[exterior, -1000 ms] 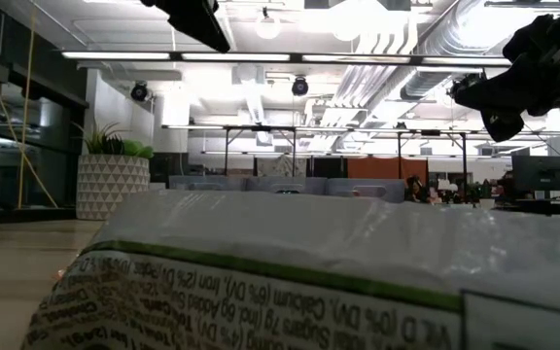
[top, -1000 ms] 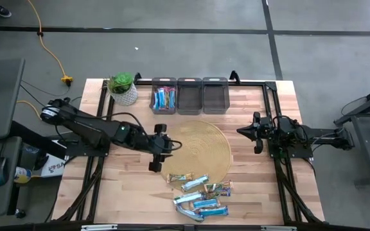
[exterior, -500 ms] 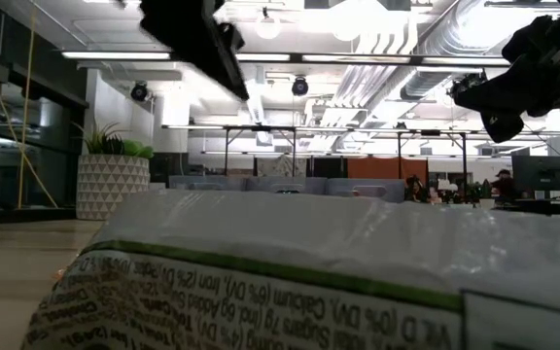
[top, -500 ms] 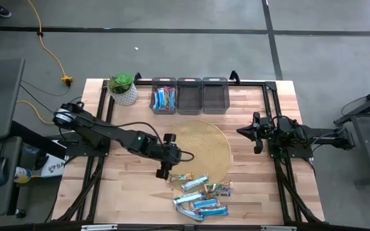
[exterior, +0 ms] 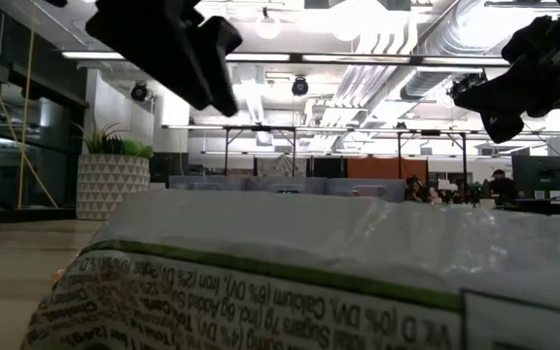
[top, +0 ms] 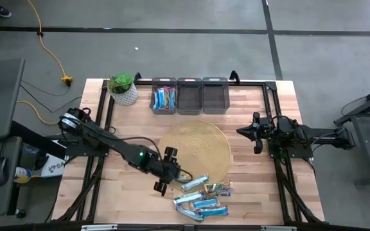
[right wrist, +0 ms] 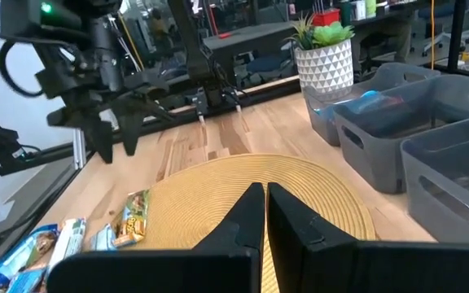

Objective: Pick and place Granola Bars by type
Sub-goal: Put the orange granola bar into the center black bin

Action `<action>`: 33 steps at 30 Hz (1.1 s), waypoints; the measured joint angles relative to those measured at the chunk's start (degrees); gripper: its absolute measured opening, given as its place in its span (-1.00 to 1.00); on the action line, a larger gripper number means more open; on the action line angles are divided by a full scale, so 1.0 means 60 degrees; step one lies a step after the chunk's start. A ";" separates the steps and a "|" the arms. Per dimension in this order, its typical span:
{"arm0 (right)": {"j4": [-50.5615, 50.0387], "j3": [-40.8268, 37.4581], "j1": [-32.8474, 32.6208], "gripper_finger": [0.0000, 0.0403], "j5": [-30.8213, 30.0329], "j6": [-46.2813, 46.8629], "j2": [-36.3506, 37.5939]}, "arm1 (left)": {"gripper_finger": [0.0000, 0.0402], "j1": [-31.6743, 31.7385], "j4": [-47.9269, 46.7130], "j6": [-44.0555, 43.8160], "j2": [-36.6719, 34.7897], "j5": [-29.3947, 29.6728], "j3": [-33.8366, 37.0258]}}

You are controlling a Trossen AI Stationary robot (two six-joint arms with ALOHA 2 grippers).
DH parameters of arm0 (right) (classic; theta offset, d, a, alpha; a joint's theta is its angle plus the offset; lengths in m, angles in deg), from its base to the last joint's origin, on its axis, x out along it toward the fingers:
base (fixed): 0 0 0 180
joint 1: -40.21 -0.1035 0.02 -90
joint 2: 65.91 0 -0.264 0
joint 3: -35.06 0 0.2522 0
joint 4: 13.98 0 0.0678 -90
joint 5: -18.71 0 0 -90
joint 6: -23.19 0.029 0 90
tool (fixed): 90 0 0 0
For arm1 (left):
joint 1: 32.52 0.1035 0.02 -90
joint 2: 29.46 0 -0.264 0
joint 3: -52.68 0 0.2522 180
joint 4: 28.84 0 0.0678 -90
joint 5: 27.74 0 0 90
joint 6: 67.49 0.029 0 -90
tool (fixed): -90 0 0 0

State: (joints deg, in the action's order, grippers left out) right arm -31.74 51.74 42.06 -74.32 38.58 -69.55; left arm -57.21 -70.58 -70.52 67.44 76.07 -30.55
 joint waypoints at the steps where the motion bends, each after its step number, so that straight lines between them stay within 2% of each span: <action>1: -0.0006 0.0000 0.0000 -1.00 0.0001 -0.0002 -0.0011 | -0.06 -0.0063 -0.0062 -0.0041 0.0037 0.0035 0.0014; 9: 0.0077 0.0000 -0.0001 -1.00 -0.0001 0.0001 -0.0029 | -0.06 -0.0284 0.0433 -0.0052 0.0765 0.0217 0.0010; 17: 0.0034 -0.0015 -0.0001 -1.00 -0.0002 -0.0001 -0.0167 | -0.06 -0.0262 0.0683 -0.0173 0.1280 -0.0005 0.0001; 22: 0.0008 -0.0015 -0.0001 -1.00 0.0000 0.0001 -0.0186 | -0.06 -0.0262 0.0886 -0.0475 0.1316 -0.0465 0.0010; 33: 0.0003 -0.0015 0.0000 -1.00 0.0001 0.0000 -0.0207 | -0.06 -0.0262 0.0867 -0.0619 0.1348 -0.0143 0.0025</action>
State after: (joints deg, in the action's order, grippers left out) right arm -31.72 51.65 42.06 -74.31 38.58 -70.79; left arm -58.78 -65.38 -74.24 75.53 75.21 -30.40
